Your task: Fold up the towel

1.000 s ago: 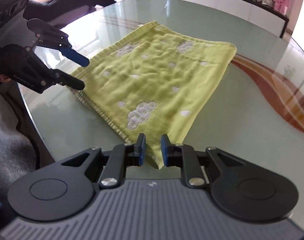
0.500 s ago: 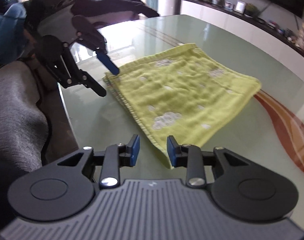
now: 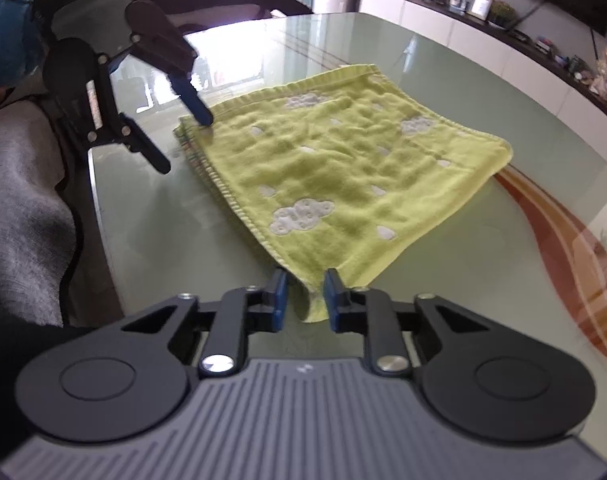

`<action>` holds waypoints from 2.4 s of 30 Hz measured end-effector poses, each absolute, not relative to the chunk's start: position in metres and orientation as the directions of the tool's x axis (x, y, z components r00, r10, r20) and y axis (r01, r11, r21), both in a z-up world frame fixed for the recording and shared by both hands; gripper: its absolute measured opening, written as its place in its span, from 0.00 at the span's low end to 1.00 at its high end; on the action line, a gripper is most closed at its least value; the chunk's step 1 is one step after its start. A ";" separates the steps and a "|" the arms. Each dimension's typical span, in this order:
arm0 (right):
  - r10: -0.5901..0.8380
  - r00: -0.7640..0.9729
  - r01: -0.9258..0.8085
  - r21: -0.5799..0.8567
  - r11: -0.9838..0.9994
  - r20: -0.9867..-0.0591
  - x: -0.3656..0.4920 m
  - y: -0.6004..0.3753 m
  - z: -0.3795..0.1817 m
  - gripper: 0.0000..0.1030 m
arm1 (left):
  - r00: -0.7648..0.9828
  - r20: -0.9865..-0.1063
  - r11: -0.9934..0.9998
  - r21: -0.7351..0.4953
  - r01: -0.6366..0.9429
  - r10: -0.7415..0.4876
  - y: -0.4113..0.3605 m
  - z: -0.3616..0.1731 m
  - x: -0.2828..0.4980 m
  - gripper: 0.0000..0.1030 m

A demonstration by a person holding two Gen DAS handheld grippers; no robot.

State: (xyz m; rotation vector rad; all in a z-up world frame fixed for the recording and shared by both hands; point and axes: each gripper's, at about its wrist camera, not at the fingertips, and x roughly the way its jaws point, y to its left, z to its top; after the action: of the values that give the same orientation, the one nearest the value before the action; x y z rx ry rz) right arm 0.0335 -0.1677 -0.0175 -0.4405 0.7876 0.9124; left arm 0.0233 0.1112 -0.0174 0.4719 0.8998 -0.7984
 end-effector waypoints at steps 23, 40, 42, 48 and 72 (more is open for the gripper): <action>0.533 0.357 -0.806 0.036 0.591 -0.767 0.022 -0.188 -0.006 0.08 | 0.348 -0.871 0.701 0.005 0.713 -0.348 0.095 -0.008 0.024 0.16; 0.582 0.350 -0.804 0.083 0.588 -0.734 -0.011 -0.228 0.015 0.08 | 0.360 -0.872 0.736 -0.001 0.677 -0.333 0.065 -0.006 -0.032 0.15; 0.586 0.360 -0.801 0.082 0.594 -0.726 -0.014 -0.229 0.017 0.08 | 0.384 -0.868 0.757 0.016 0.653 -0.314 0.063 -0.006 -0.038 0.15; 0.594 0.402 -0.770 0.093 0.631 -0.697 -0.016 -0.230 0.023 0.08 | 0.458 -0.848 0.822 0.049 0.568 -0.266 0.075 -0.002 -0.042 0.15; 0.552 0.383 -0.783 0.057 0.620 -0.741 -0.012 -0.217 0.018 0.28 | 0.448 -0.835 0.718 0.096 0.690 -0.319 0.058 -0.006 -0.058 0.28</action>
State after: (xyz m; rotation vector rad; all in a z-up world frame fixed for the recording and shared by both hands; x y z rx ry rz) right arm -0.0119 -0.2167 0.0175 -0.3265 0.8027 0.8701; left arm -0.0581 0.0583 -0.0056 0.4621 0.9080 -0.6518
